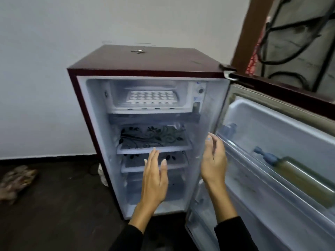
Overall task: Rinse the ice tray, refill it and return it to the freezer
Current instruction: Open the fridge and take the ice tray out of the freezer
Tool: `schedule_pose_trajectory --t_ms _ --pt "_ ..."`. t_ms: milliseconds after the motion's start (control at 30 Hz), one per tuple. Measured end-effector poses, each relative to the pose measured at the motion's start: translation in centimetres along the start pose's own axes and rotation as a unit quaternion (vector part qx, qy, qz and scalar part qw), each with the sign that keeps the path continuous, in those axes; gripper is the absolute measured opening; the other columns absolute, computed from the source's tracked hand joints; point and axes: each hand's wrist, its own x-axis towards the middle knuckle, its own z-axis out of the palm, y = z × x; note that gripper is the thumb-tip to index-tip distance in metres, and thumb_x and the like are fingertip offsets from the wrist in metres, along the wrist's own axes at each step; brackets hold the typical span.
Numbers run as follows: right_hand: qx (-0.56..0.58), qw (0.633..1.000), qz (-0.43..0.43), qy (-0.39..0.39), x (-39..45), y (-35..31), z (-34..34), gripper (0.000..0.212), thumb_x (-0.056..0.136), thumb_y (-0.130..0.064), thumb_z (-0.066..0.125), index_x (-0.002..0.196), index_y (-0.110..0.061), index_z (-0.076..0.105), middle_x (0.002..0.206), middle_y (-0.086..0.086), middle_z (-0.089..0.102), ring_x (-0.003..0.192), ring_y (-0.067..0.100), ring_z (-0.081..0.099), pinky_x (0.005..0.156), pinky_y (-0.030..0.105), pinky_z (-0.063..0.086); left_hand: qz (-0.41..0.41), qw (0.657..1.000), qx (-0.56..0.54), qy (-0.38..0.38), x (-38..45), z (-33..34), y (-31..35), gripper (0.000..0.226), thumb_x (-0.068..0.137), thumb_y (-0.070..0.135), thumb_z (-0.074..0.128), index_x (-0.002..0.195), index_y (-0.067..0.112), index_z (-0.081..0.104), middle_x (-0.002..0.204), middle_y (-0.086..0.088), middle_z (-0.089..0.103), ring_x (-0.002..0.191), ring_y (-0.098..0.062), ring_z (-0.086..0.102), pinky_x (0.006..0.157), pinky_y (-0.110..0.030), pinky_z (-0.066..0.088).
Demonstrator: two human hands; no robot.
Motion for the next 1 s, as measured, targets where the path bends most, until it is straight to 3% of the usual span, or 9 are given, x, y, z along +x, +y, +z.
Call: schedule_pose_trajectory --t_ms 100,233,333,467,633,700,767,867,1000 --pt "0.025 0.997 0.04 -0.058 3.8 -0.7 5.1 0.033 0.101 -0.033 0.042 0.124 -0.016 0.057 0.113 -0.008 0.056 0.103 0.006 0.049 0.084 0.014 0.032 -0.056 0.998 -0.029 0.021 4.6 -2.7 -1.3 0.056 0.098 0.041 0.029 0.149 0.018 0.021 0.156 0.007 0.019 0.143 -0.007 0.017 0.116 -0.025 0.016" --pt "0.036 0.991 0.069 -0.109 9.2 -0.7 12.0 0.034 0.101 -0.039 0.038 0.118 -0.015 0.055 0.105 0.001 0.057 0.096 0.017 0.053 0.078 0.021 0.034 -0.079 0.995 -0.016 0.058 12.4 -5.3 -3.0 0.053 0.101 0.033 0.032 0.149 0.011 0.023 0.155 -0.003 0.025 0.142 -0.015 0.024 0.11 -0.021 0.017" --pt "0.059 0.988 0.106 -0.092 13.1 0.1 17.1 0.039 0.1 -0.038 0.04 0.124 -0.011 0.054 0.114 0.005 0.059 0.105 0.023 0.055 0.086 0.032 0.042 -0.091 0.991 -0.02 0.092 17.6 -5.9 -4.0 0.051 0.102 0.032 0.033 0.147 0.01 0.028 0.152 -0.008 0.033 0.139 -0.02 0.031 0.113 -0.029 0.024" --pt "0.019 0.994 0.078 -0.067 17.3 1.6 22.2 0.038 0.099 -0.033 0.044 0.126 -0.007 0.051 0.128 0.013 0.055 0.116 0.029 0.053 0.095 0.034 0.042 -0.094 0.99 -0.018 0.105 23.0 -5.9 -5.5 0.051 0.101 0.032 0.034 0.146 0.007 0.029 0.145 -0.014 0.041 0.133 -0.026 0.038 0.105 -0.028 0.031" --pt "-0.062 0.996 0.063 -0.025 21.9 3.4 24.3 0.033 0.098 -0.03 0.044 0.109 0.001 0.051 0.116 0.014 0.055 0.113 0.032 0.054 0.09 0.03 0.042 -0.085 0.986 0.022 0.138 28.9 -6.4 -7.2 0.05 0.099 0.019 0.042 0.143 -0.001 0.032 0.142 -0.02 0.043 0.129 -0.032 0.043 0.108 -0.039 0.034" --pt "-0.087 0.994 0.062 -0.01 23.0 3.8 24.6 0.038 0.097 -0.028 0.045 0.117 0.004 0.051 0.127 0.019 0.053 0.122 0.033 0.048 0.1 0.034 0.039 -0.096 0.984 0.03 0.146 30.4 -6.4 -7.7 0.05 0.097 0.016 0.043 0.142 -0.002 0.032 0.135 -0.025 0.048 0.122 -0.036 0.049 0.104 -0.041 0.038" --pt "-0.122 0.991 0.053 -0.013 23.6 4.1 24.9 0.043 0.098 -0.026 0.044 0.126 0.006 0.049 0.135 0.024 0.048 0.13 0.034 0.041 0.108 0.033 0.028 -0.111 0.982 0.033 0.147 31.5 -6.3 -8.2 0.05 0.096 0.015 0.044 0.141 -0.002 0.032 0.126 -0.028 0.053 0.116 -0.039 0.052 0.101 -0.043 0.041" --pt "-0.153 0.986 0.067 -0.015 24.2 4.3 25.2 0.044 0.1 -0.024 0.041 0.131 0.007 0.045 0.142 0.024 0.042 0.138 0.032 0.031 0.107 0.025 0.009 -0.125 0.982 0.03 0.141 32.8 -6.2 -8.4 0.05 0.094 0.014 0.044 0.14 -0.003 0.032 0.121 -0.029 0.056 0.112 -0.041 0.055 0.098 -0.045 0.044" --pt "-0.165 0.982 0.088 -0.012 24.7 4.2 25.6 0.038 0.1 -0.019 0.039 0.128 0.005 0.048 0.137 0.024 0.049 0.134 0.031 0.037 0.105 0.025 0.012 -0.161 0.978 0.036 0.125 33.9 -6.7 -7.9 0.049 0.095 0.012 0.043 0.141 -0.003 0.031 0.122 -0.022 0.058 0.109 -0.036 0.058 0.09 -0.034 0.046"
